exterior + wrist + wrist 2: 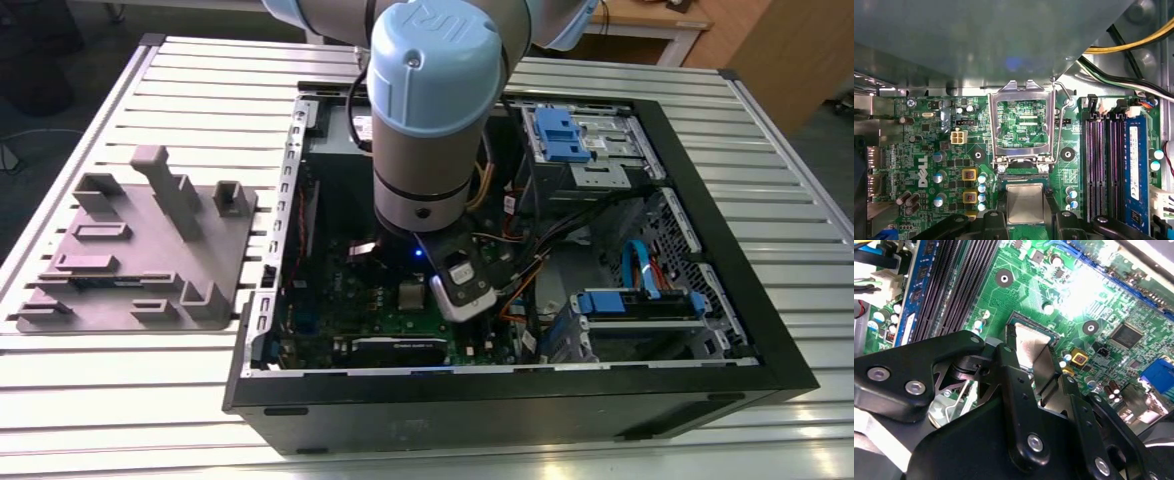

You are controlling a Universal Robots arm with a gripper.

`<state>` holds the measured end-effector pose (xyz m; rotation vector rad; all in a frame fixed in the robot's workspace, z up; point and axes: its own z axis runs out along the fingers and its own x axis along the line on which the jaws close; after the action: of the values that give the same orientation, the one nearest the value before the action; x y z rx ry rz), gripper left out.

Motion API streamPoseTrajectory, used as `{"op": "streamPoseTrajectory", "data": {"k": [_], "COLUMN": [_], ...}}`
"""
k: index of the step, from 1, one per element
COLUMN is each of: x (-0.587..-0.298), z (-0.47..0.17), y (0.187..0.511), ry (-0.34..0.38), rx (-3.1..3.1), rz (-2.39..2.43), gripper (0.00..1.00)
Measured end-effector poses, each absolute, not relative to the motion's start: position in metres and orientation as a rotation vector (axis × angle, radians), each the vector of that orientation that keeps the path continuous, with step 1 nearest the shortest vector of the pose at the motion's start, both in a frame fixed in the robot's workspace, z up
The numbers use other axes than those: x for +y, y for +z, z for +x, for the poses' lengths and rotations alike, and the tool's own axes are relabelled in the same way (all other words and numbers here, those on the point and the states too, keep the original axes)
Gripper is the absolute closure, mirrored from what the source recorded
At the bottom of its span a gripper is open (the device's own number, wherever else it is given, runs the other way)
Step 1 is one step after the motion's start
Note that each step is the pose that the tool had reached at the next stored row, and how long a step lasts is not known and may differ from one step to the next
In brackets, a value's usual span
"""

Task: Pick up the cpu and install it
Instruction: 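Place the cpu into insertion slot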

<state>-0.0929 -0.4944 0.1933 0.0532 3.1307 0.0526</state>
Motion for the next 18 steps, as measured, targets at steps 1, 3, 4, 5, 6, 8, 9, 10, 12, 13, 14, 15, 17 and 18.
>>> {"op": "streamPoseTrajectory", "data": {"k": [1,3,4,5,6,8,9,10,12,13,14,15,17,18], "x": [-0.4944,-0.4944,-0.4944,-0.4944,-0.4944,-0.4944,-0.4944,-0.4944,-0.4944,-0.4944,-0.4944,-0.4944,-0.4944,-0.4944], "z": [-0.0929,-0.0929,-0.0928,-0.0928,-0.0929,-0.0928,-0.0928,-0.0928,-0.0928,-0.0928,-0.0928,-0.0929,-0.0929,-0.0929], "y": [0.1933,0.1933,0.1933,0.1933,0.1933,0.1933,0.1932,0.1932,0.1932,0.1932,0.1932,0.1932,0.1931,0.1931], "ry": [0.053,0.053,0.053,0.053,0.053,0.053,0.053,0.053,0.053,0.053,0.053,0.053,0.053,0.053], "rx": [3.131,3.131,3.131,3.131,3.131,3.13,3.13,3.13,3.131,3.131,3.131,3.131,3.131,3.13], "rz": [0.056,0.057,0.057,0.057,0.058,0.058,0.058,0.059,0.058,0.058,0.058,0.059,0.059,0.059], "gripper": [0.62,0.62,0.62,0.62,0.62,0.62,0.62,0.62,0.62,0.62,0.62,0.62,0.6,0.54]}}
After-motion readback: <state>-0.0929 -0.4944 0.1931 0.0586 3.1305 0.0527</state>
